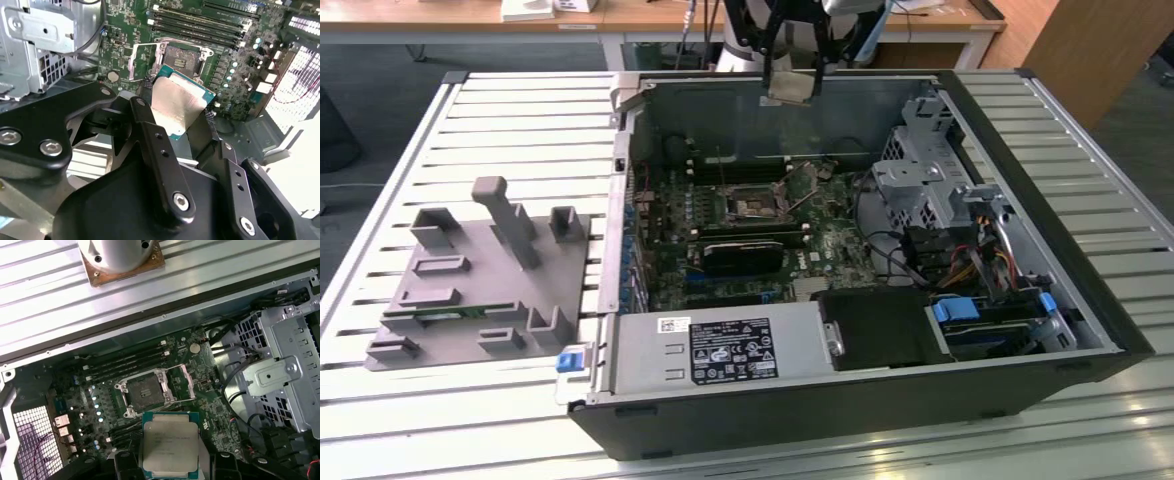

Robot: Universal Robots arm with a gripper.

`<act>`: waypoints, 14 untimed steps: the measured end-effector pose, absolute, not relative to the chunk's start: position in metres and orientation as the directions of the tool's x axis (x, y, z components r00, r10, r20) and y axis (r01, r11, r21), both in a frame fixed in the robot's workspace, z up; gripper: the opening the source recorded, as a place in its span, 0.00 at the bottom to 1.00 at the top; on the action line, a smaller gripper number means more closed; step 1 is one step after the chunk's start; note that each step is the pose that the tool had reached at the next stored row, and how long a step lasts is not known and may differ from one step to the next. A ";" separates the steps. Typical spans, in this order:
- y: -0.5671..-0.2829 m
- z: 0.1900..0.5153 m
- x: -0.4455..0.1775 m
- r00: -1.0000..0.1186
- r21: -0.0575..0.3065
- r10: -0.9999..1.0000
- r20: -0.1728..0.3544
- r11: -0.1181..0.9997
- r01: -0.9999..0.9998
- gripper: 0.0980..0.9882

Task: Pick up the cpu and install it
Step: 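Place the cpu into insertion slot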

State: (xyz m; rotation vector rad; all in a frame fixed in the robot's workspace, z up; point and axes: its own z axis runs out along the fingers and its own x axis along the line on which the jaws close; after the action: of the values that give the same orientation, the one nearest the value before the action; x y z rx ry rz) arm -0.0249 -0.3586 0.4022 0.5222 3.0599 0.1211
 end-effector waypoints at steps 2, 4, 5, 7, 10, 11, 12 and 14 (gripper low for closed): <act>-0.358 0.402 -0.025 -0.936 0.083 0.352 -0.021 0.933 0.349 0.48; -0.358 0.401 -0.025 -0.928 0.083 0.372 -0.021 0.926 0.369 0.48; -0.358 0.400 -0.025 -0.924 0.083 0.383 -0.021 0.921 0.380 0.48; -0.358 0.400 -0.025 -0.914 0.083 0.404 -0.021 0.912 0.401 0.48; -0.358 0.399 -0.025 -0.899 0.083 0.437 -0.021 0.897 0.434 0.48; -0.357 0.398 -0.025 -0.894 0.083 0.448 -0.021 0.892 0.445 0.48; -0.357 0.398 -0.025 -0.889 0.083 0.458 -0.021 0.887 0.455 0.48; -0.357 0.397 -0.025 -0.878 0.083 0.478 -0.021 0.876 0.475 0.48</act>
State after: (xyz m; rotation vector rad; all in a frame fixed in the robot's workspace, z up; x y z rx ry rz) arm -0.0249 -0.3571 0.3970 0.7622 3.0030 0.1165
